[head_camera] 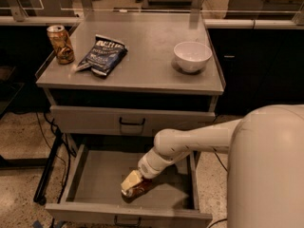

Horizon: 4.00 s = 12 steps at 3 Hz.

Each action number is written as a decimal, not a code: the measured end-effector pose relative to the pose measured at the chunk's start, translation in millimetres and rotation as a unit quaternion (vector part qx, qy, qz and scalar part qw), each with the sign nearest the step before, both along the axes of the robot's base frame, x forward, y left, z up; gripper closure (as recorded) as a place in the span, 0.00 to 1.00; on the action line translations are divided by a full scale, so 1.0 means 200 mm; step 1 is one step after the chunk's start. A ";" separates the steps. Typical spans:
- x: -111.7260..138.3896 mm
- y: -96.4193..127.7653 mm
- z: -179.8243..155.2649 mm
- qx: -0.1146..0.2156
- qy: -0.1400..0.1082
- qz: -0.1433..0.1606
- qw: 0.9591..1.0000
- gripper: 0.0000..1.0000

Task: Place coke can into middle drawer

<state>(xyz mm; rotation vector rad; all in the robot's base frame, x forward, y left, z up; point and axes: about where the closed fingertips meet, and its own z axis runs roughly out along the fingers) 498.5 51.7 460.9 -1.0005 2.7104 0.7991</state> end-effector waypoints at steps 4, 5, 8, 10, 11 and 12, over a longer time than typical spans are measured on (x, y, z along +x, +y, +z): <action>0.09 0.06 -0.30 -0.006 0.019 -0.052 0.998 1.00; 0.05 0.08 -0.36 -0.018 0.025 -0.054 0.998 1.00; 0.04 0.09 -0.36 -0.022 0.028 -0.054 0.998 0.54; 0.04 0.09 -0.36 -0.022 0.028 -0.054 0.998 0.06; 0.04 0.09 -0.36 -0.022 0.029 -0.054 0.998 0.00; 0.04 0.09 -0.36 -0.022 0.029 -0.054 0.998 0.00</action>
Offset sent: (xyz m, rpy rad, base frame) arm 0.0264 0.0092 -0.0514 0.0115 0.0227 -0.1040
